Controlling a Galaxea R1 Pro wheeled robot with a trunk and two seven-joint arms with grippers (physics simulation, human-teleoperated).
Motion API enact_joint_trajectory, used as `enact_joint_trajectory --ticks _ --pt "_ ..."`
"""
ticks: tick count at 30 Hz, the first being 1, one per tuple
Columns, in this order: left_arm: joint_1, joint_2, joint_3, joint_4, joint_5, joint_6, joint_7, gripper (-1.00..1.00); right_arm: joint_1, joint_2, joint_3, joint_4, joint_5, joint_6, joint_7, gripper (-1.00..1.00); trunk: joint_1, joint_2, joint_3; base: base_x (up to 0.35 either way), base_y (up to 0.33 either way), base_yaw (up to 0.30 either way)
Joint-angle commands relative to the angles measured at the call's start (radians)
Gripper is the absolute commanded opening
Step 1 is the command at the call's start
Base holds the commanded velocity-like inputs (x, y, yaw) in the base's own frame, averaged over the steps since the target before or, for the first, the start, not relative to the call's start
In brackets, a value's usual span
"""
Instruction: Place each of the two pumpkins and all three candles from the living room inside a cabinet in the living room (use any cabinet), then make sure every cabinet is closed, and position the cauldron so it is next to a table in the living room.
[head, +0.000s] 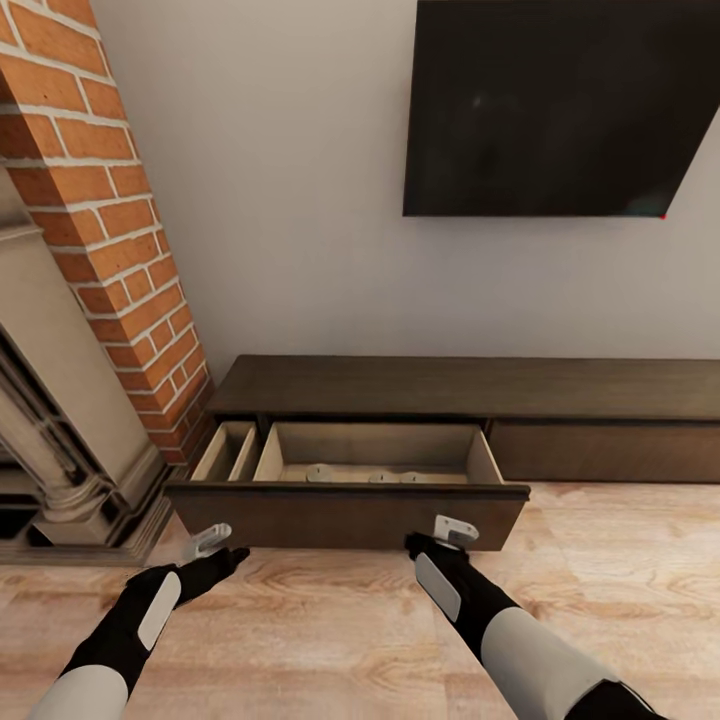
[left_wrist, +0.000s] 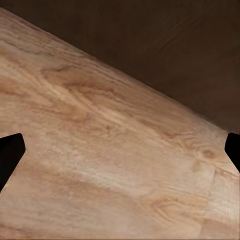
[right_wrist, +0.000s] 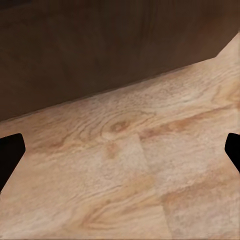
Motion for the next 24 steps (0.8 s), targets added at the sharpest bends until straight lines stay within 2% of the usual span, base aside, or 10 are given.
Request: enact_joint_trajectory --ticks 1,2,6,8,12,14,19,24 --pt "0.0 -0.007 -0.026 0.002 0.0 -0.019 0.022 1.0 -0.001 -0.001 0.001 0.007 0.0 -0.014 0.012 1.0 0.004 -0.007 -0.003 0.0 0.0 0.0" --pt "0.0 -0.01 -0.041 0.003 0.0 -0.029 0.031 1.0 -0.001 -0.001 0.001 0.011 0.001 -0.02 0.02 1.0 0.008 -0.014 -0.006 0.0 0.0 0.0" --pt "0.0 -0.027 -0.14 0.032 0.001 -0.132 0.078 1.0 -0.001 -0.022 0.003 0.041 0.009 -0.067 0.111 1.0 0.023 -0.042 -0.019 0.0 0.0 0.0" --pt "0.0 -0.04 -0.166 0.042 0.0 -0.164 0.085 1.0 -0.001 -0.032 0.003 0.052 0.022 -0.09 0.142 1.0 0.031 -0.056 -0.025 0.0 0.0 0.0" --pt "0.0 -0.085 -0.221 0.052 -0.003 -0.213 0.099 1.0 -0.001 -0.041 0.003 0.093 0.058 -0.149 0.184 1.0 0.046 -0.084 -0.038 0.0 0.0 0.0" --pt "0.0 -0.093 -0.236 0.054 -0.003 -0.245 0.115 1.0 -0.001 -0.041 0.003 0.11 0.067 -0.163 0.192 1.0 0.054 -0.098 -0.044 0.0 0.0 0.0" --pt "0.0 -0.098 -0.244 0.073 -0.001 -0.324 0.137 1.0 -0.001 -0.043 0.004 0.121 0.072 -0.211 0.198 1.0 0.073 -0.133 -0.06 0.0 0.0 0.0" --pt "0.0 -0.098 -0.289 0.091 -0.003 -0.369 0.141 1.0 -0.002 -0.042 0.015 0.123 0.084 -0.251 0.199 1.0 0.092 -0.168 -0.075 0.0 0.0 0.0"
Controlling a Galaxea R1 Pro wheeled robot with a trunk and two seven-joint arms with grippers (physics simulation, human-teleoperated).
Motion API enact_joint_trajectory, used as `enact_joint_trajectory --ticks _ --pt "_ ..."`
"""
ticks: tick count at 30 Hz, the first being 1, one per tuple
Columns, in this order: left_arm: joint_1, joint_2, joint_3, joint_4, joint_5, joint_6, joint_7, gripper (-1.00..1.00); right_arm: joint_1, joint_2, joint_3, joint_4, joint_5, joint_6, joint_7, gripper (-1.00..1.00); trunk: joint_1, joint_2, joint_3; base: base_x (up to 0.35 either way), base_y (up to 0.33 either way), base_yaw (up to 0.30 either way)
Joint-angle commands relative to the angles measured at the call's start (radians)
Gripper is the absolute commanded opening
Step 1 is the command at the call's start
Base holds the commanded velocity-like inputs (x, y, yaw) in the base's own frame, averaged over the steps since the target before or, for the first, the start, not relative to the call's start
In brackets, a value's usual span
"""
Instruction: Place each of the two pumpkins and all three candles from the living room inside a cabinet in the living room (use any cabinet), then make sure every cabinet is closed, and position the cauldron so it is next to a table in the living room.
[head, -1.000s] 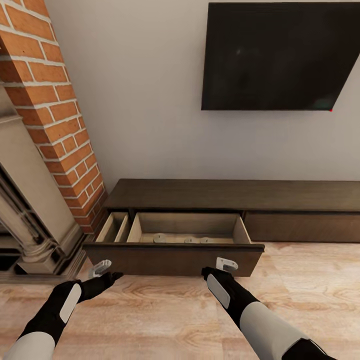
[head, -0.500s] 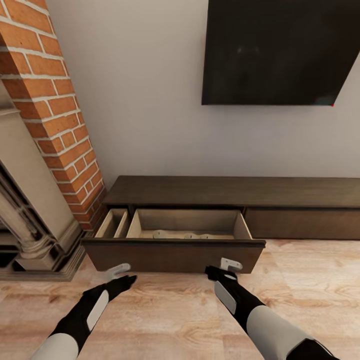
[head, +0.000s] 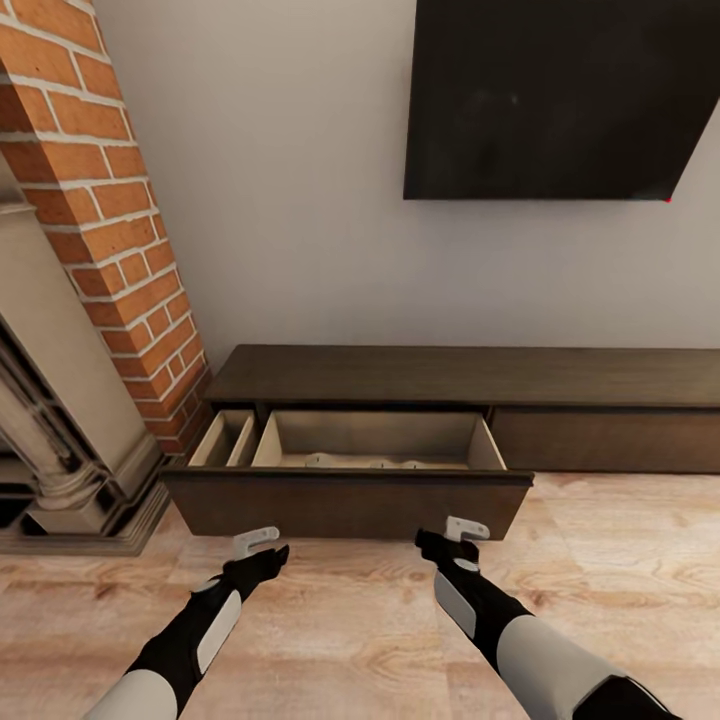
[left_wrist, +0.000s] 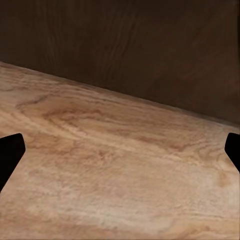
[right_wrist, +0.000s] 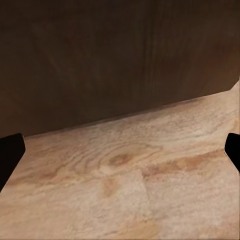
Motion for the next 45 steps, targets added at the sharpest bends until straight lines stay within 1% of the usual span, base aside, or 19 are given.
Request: enact_joint_trajectory --ticks 1,4,6,11,14,17,28,31,33,34,37,39,45 --pt "0.0 0.0 -0.009 0.001 0.0 -0.007 0.001 1.0 0.0 0.0 0.01 0.0 0.012 -0.015 0.0 1.0 0.004 -0.007 -0.003 0.0 0.0 0.0" --pt "0.0 0.0 -0.021 0.004 0.0 -0.029 0.002 1.0 0.0 0.002 0.031 0.001 0.049 -0.049 0.0 1.0 0.015 -0.028 -0.013 0.0 0.0 0.0" --pt "0.0 0.0 -0.024 0.006 0.001 -0.051 0.002 1.0 -0.001 0.005 0.036 0.002 0.06 -0.057 0.002 1.0 0.023 -0.042 -0.019 0.0 0.0 0.0" --pt "0.0 0.0 -0.026 0.012 0.002 -0.105 0.001 1.0 0.0 0.009 0.041 0.002 0.066 -0.067 0.011 1.0 0.042 -0.077 -0.035 0.0 0.0 0.0" --pt "0.0 0.0 -0.026 0.021 0.002 -0.133 0.001 1.0 0.0 0.013 0.041 0.002 0.067 -0.089 0.012 1.0 0.054 -0.098 -0.044 0.0 0.0 0.0" --pt "0.0 0.001 -0.026 0.028 0.001 -0.141 0.0 1.0 -0.001 0.014 0.041 0.007 0.067 -0.112 0.012 1.0 0.065 -0.119 -0.053 0.0 0.0 0.0" --pt "0.0 0.001 -0.026 0.029 0.002 -0.143 0.0 1.0 -0.001 0.013 0.042 0.02 0.068 -0.123 0.012 1.0 0.107 -0.196 -0.088 0.0 0.0 0.0" --pt "0.0 0.0 -0.026 0.029 0.003 -0.142 0.002 1.0 -0.001 0.005 0.041 0.027 0.067 -0.16 0.013 1.0 0.119 -0.217 -0.097 0.0 0.0 0.0" --pt "0.0 0.0 -0.026 0.029 0.003 -0.144 0.003 1.0 -0.001 0.004 0.041 0.051 0.067 -0.199 0.024 1.0 0.119 -0.217 -0.097 0.0 0.0 0.0" --pt "0.0 -0.001 -0.026 0.029 0.003 -0.144 0.003 1.0 -0.001 0.004 0.041 0.057 0.067 -0.204 0.03 1.0 0.119 -0.217 -0.097 0.0 0.0 0.0" --pt "0.0 -0.001 -0.025 0.029 0.003 -0.144 0.004 1.0 -0.001 0.002 0.041 0.076 0.066 -0.221 0.079 1.0 0.119 -0.217 -0.097 0.0 0.0 0.0" --pt "0.0 -0.001 -0.024 0.029 0.003 -0.144 0.004 1.0 -0.001 0.001 0.041 0.081 0.063 -0.226 0.1 1.0 0.119 -0.217 -0.097 0.0 0.0 0.0" --pt "0.0 0.0 -0.024 0.029 0.002 -0.136 0.003 1.0 -0.001 0.001 0.041 0.102 0.062 -0.244 0.114 1.0 0.119 -0.217 -0.097 0.08 0.0 0.0"
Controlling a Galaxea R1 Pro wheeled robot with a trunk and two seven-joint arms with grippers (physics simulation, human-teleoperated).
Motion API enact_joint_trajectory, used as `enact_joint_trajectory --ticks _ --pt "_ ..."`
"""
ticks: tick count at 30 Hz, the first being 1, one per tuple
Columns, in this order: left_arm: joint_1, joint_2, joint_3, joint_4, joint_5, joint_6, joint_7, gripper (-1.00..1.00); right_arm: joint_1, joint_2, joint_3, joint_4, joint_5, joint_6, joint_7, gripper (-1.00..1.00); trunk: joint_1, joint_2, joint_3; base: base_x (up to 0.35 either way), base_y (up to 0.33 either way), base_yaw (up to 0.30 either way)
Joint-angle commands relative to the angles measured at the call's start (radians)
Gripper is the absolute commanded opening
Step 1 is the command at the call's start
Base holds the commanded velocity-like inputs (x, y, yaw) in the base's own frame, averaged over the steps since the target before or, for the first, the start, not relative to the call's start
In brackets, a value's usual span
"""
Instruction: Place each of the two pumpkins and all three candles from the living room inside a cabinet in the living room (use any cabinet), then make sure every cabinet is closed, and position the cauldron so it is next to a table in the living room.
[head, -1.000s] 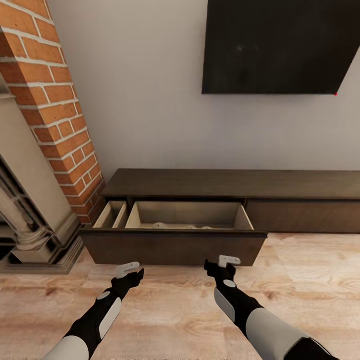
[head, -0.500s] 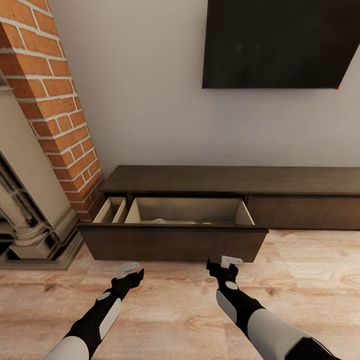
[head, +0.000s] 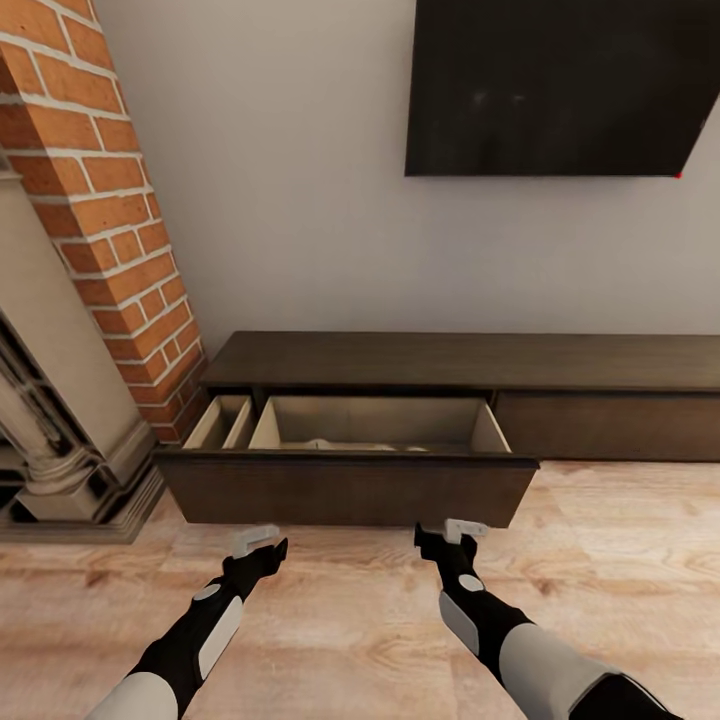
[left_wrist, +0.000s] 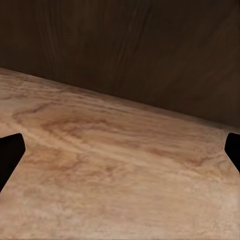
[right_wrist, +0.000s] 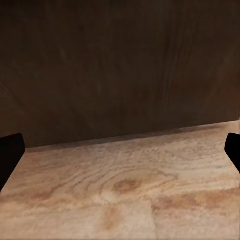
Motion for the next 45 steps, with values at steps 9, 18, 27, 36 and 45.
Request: enact_joint_trajectory --ticks 9,18,27,36,45 --pt "0.0 0.0 0.0 0.0 0.0 0.003 0.0 1.0 0.0 0.0 0.0 0.003 0.001 -0.007 0.003 1.0 0.0 0.0 0.0 0.304 0.0 0.0" --pt "0.0 0.0 0.0 0.0 0.002 -0.008 -0.001 1.0 0.0 -0.001 0.001 0.025 0.001 -0.007 0.003 1.0 0.008 -0.014 -0.006 0.107 0.0 0.0" --pt "0.0 0.001 0.0 0.0 0.002 -0.009 -0.002 1.0 0.0 -0.004 0.001 0.051 0.001 -0.008 0.003 1.0 0.012 -0.016 -0.041 0.002 0.0 0.0" --pt "0.0 0.0 0.0 0.0 0.002 -0.009 -0.001 1.0 0.0 -0.005 0.001 0.053 0.0 -0.031 0.003 1.0 0.016 -0.018 -0.076 0.0 0.0 0.0" --pt "0.0 -0.001 0.0 0.0 0.001 -0.007 0.0 1.0 0.0 -0.005 0.001 0.053 -0.001 -0.063 0.003 1.0 0.016 -0.018 -0.08 0.007 0.0 0.0"
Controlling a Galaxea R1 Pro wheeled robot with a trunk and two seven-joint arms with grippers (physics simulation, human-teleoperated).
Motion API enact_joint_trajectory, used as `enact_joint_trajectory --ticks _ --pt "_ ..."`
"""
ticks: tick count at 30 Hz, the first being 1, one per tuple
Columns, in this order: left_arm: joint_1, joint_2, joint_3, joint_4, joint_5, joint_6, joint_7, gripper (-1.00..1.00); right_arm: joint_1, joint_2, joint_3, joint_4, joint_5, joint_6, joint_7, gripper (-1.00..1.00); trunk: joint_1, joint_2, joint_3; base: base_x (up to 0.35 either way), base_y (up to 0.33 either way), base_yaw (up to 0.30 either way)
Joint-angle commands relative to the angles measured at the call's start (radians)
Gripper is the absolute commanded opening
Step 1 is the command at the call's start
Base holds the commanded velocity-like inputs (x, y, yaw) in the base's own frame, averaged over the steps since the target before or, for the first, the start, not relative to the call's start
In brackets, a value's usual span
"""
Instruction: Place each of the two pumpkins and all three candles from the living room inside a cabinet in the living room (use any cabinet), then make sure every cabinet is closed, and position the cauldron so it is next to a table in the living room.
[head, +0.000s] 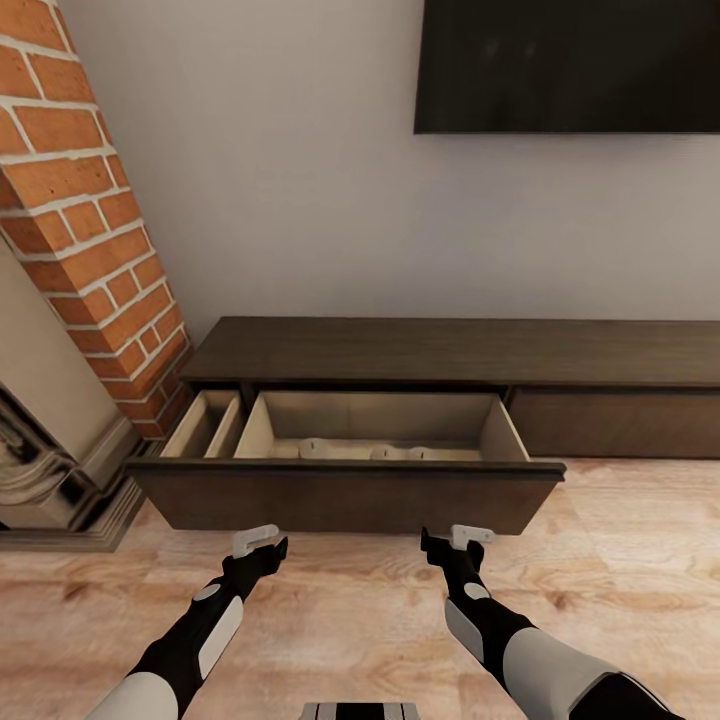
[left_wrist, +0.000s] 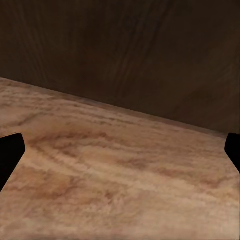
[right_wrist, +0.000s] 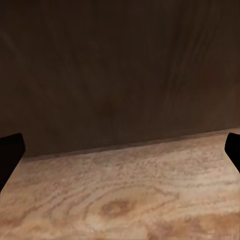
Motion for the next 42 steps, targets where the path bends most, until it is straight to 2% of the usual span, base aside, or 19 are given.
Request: enact_joint_trajectory --ticks 1,11,21,29,35,42 --pt "0.0 0.0 0.0 0.0 0.0 0.001 0.0 1.0 0.0 0.0 0.0 0.0 0.0 0.0 0.0 1.0 0.0 0.0 0.0 0.099 0.0 0.0" --pt "0.0 0.0 0.0 0.0 -0.001 0.001 0.0 1.0 0.0 0.001 0.0 0.0 0.0 -0.001 0.0 1.0 0.0 0.0 0.0 0.267 0.0 0.0" --pt "0.0 0.0 0.0 0.0 0.0 -0.002 0.0 1.0 0.0 0.002 0.0 0.0 0.002 -0.001 0.0 1.0 0.0 0.0 0.0 0.04 0.0 0.0" --pt "0.0 0.0 0.0 0.0 -0.001 -0.003 0.0 1.0 0.0 0.002 0.0 0.0 0.002 -0.001 0.0 1.0 0.004 -0.002 -0.031 0.0 0.0 0.0" --pt "0.001 0.0 0.001 0.005 0.004 -0.049 0.0 1.0 0.0 0.002 0.0 0.0 0.002 -0.001 0.0 1.0 0.004 -0.002 -0.031 0.0 0.0 0.0" --pt "0.001 0.0 0.0 0.034 -0.002 -0.065 0.0 1.0 0.0 0.003 0.0 0.0 0.003 -0.001 0.0 1.0 0.004 -0.002 -0.031 0.118 0.0 0.0"
